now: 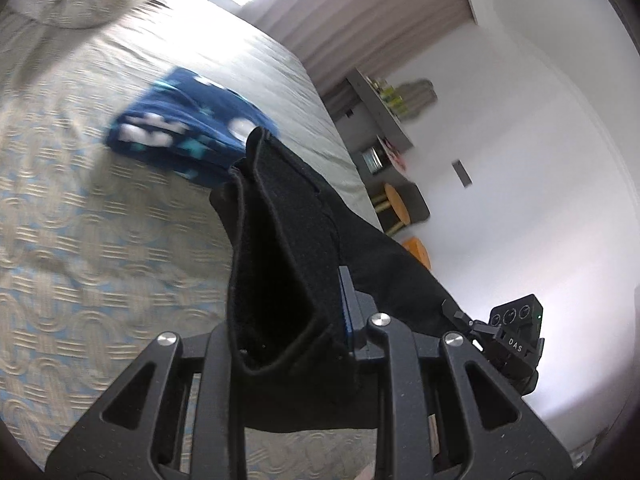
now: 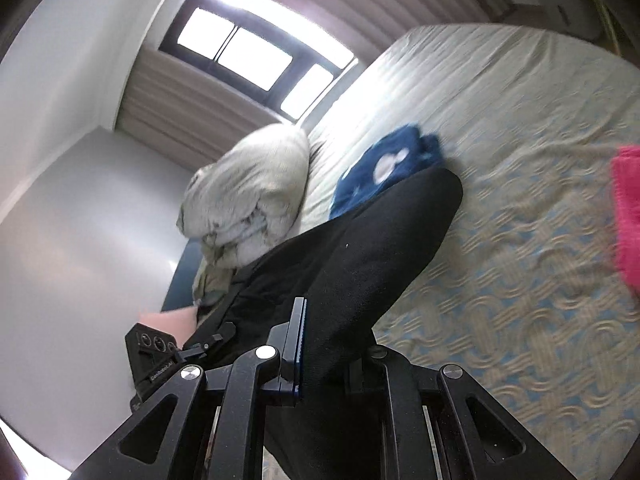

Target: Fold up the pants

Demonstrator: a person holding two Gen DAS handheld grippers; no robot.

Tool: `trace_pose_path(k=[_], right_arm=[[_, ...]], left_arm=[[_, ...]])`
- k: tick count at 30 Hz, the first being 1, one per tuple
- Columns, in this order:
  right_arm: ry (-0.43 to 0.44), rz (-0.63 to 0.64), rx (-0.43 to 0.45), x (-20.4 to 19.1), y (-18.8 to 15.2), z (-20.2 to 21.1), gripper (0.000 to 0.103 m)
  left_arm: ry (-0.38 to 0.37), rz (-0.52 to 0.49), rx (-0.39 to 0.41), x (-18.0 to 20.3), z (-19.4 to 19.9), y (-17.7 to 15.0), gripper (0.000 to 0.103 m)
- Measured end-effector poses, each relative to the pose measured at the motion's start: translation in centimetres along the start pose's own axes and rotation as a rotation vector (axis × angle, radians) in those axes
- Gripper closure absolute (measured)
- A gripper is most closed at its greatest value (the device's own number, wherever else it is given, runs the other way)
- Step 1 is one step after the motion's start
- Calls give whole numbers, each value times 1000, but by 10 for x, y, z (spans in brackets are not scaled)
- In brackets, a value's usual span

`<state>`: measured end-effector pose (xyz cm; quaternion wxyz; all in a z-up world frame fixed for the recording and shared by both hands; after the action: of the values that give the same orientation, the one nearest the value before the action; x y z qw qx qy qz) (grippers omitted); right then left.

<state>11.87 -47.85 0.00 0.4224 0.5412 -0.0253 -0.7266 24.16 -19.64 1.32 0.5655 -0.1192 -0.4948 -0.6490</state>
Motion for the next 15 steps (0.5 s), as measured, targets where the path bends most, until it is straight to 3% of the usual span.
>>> trace_pose_path(k=[15], right_arm=[[-156,-102,216,148,76,188,90]], left_arm=[[-130,-122,-216,162,-201,-46,77]])
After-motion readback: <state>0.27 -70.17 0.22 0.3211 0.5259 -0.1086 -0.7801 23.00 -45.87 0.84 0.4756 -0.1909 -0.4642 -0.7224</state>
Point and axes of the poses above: each gripper's, at about its wrist camera, not at the fingertips, and z roughly against the way its jaws point, x to its right, y to its top, the point moved 2 cm from there along -z, roughly the way its jaws point, and after that the axes turned 4 degrees about x, right-handed, at the moved point
